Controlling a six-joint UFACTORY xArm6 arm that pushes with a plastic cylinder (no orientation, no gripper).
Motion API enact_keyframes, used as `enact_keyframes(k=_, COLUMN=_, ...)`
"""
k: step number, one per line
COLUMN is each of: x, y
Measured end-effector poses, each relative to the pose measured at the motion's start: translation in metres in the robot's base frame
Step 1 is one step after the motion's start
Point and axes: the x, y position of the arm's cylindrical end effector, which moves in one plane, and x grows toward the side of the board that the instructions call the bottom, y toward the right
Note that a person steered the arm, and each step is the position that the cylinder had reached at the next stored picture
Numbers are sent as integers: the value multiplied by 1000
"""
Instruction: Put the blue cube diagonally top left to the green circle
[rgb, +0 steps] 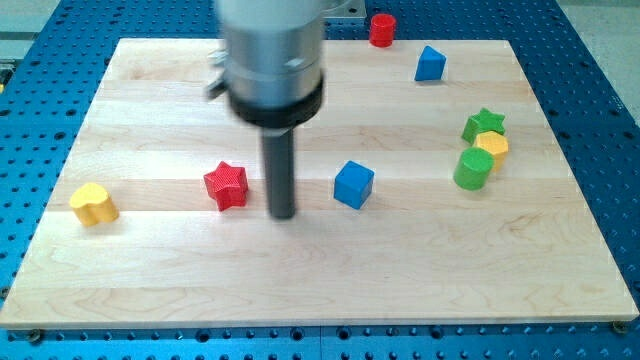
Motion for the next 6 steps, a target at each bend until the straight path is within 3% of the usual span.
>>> enact_keyframes(k=1, x=-13, y=60)
enact_keyframes(k=3, x=-91, y=140)
enact_keyframes(k=4, x=-95, y=98)
enact_keyframes(k=5, x=-106, y=158)
enact_keyframes(k=6, x=-108, y=113)
